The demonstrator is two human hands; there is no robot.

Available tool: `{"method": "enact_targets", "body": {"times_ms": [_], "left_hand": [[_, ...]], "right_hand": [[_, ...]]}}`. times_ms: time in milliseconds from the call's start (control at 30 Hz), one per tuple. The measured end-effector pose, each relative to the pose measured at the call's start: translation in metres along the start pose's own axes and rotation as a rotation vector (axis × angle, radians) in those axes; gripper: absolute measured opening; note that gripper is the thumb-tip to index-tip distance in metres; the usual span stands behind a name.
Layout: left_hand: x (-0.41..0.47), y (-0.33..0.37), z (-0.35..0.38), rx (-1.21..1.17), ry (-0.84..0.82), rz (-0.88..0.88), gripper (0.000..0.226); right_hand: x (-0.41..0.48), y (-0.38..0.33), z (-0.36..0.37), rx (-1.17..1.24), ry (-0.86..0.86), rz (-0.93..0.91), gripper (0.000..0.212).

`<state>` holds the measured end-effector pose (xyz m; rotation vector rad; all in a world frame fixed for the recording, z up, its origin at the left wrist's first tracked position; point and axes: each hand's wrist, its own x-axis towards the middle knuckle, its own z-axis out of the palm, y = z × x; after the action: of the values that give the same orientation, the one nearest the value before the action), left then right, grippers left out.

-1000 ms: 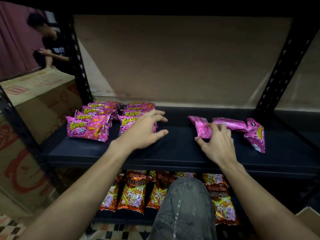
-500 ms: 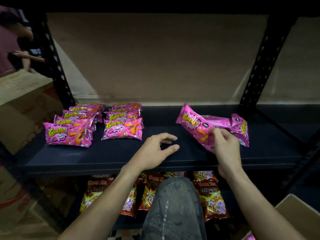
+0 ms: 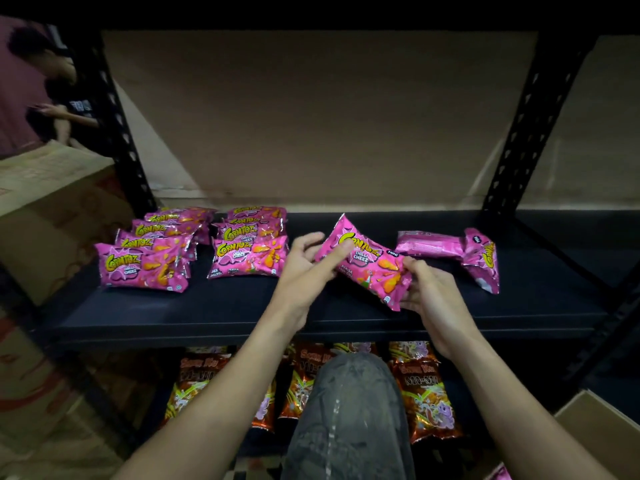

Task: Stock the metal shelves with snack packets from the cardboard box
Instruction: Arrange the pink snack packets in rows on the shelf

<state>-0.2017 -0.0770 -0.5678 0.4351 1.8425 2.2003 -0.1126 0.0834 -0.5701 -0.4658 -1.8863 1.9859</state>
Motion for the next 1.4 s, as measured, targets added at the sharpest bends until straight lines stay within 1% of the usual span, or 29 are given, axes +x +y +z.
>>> {"method": "enact_targets", "body": {"times_ms": [33, 67, 100, 200, 267, 300, 367, 433, 533, 633, 733, 900, 1067, 1233, 1400], "left_hand": [[0.001, 0.005, -0.008, 0.014, 0.001, 0.01, 0.083], [0.002, 0.011, -0.018, 0.086, -0.024, 0.032, 0.085], [0.001, 0.017, -0.026, 0.215, -0.065, 0.069, 0.083], [0.003, 0.033, -0.046, 0.776, -0.142, 0.278, 0.086], [0.007, 0.042, -0.051, 1.094, -0.23, 0.372, 0.078], [0.008, 0.046, -0.052, 1.207, -0.296, 0.373, 0.071], [0.011, 0.051, -0.053, 1.335, -0.401, 0.328, 0.059], [0.011, 0.054, -0.055, 1.347, -0.438, 0.309, 0.05], [0.009, 0.055, -0.062, 1.338, -0.427, 0.357, 0.039], [0.009, 0.057, -0.08, 1.269, -0.372, 0.35, 0.034], [0.009, 0.063, -0.102, 1.194, -0.309, 0.286, 0.033], [0.012, 0.065, -0.131, 1.249, -0.183, 0.257, 0.038], [0.017, 0.06, -0.145, 1.304, -0.137, 0.273, 0.038], [0.019, 0.065, -0.151, 1.401, -0.093, 0.304, 0.041], [0.021, 0.063, -0.155, 1.435, -0.059, 0.274, 0.045]], "right_hand": [[0.001, 0.0, 0.001, -0.021, -0.008, -0.019, 0.041], [0.003, 0.0, 0.002, -0.042, -0.026, -0.034, 0.039], [0.004, 0.0, 0.003, -0.069, -0.048, -0.047, 0.039], [0.005, -0.003, 0.011, -0.161, -0.129, -0.066, 0.041], [0.005, -0.004, 0.017, -0.231, -0.169, -0.074, 0.04], [0.006, -0.004, 0.019, -0.265, -0.189, -0.075, 0.041], [0.007, -0.003, 0.023, -0.317, -0.231, -0.072, 0.04], [0.006, -0.003, 0.025, -0.32, -0.276, -0.07, 0.038], [0.005, -0.003, 0.028, -0.331, -0.307, -0.089, 0.038], [0.008, 0.002, 0.026, -0.357, -0.28, -0.135, 0.037], [0.013, 0.008, 0.02, -0.35, -0.236, -0.137, 0.028], [0.016, 0.011, 0.019, -0.359, -0.231, -0.134, 0.02], [0.015, 0.011, 0.019, -0.37, -0.229, -0.122, 0.015], [0.015, 0.01, 0.017, -0.39, -0.234, -0.123, 0.015], [0.014, 0.01, 0.018, -0.386, -0.24, -0.119, 0.015]]}}
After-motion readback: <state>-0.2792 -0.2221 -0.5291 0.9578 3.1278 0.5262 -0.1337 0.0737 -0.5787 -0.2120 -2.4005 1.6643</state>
